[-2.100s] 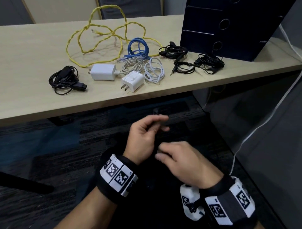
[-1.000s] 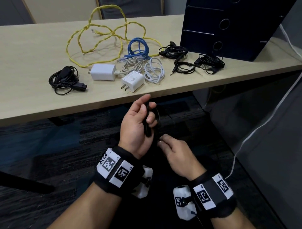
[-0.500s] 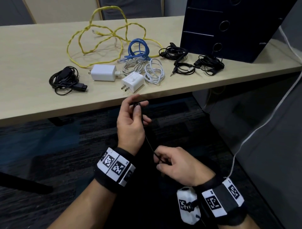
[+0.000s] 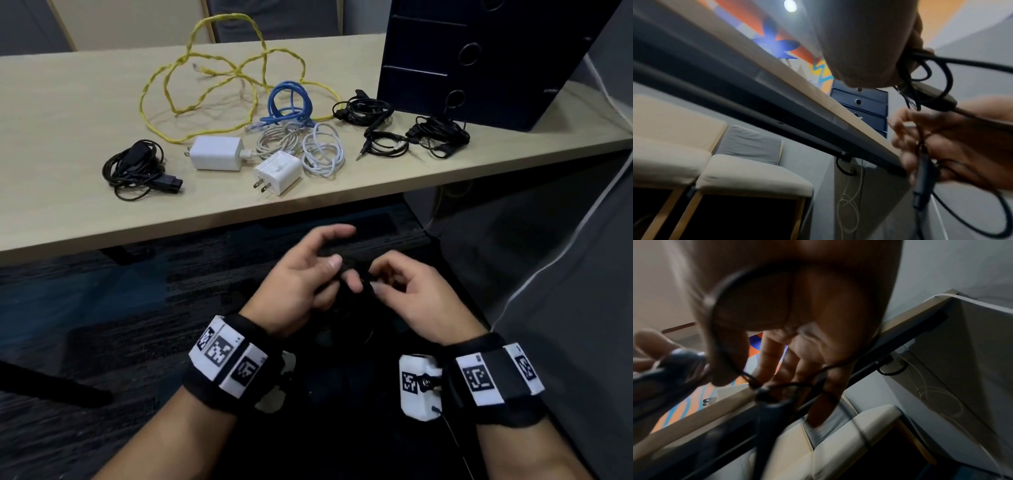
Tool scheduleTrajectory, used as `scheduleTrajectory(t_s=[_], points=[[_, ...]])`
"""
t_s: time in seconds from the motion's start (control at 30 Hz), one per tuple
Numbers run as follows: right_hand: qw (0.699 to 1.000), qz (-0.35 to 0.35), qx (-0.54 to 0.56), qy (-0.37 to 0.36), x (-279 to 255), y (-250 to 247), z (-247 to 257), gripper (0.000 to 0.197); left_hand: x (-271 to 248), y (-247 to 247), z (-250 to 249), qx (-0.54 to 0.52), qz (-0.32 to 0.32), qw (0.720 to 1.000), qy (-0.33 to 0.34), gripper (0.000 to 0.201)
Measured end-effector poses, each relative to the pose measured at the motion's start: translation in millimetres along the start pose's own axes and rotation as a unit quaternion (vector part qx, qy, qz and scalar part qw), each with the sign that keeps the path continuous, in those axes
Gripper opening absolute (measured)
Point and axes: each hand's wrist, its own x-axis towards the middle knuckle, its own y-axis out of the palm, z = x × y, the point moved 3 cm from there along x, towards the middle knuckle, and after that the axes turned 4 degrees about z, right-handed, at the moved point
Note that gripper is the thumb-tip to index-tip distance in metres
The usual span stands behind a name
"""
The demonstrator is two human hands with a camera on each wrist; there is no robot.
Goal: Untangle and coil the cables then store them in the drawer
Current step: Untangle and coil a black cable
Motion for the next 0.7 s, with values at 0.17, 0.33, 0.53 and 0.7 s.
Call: scheduleTrajectory(t_s=[0.17,0.33,0.53,0.7], points=[[0.999,0.020,-0.027,0.040,-9,-1,-10,0.009,-4,-23,-17,-0.050,-0.090,0.994,0.044,0.026],[0.969,-0.185,0.155,0.049,-7,-13,-47,0.024,-12,-44,-19,-0.008,-0.179,0.984,0.005,0.023],[0.884,-0.331,0.324,0.058,-11,-43,-71,0.033,-19,-60,-24,0.007,-0.255,0.967,0.024,0.021],[0.734,-0.557,0.347,0.174,-28,-71,-111,0.032,-22,-70,-35,0.006,-0.310,0.949,0.055,0.025]])
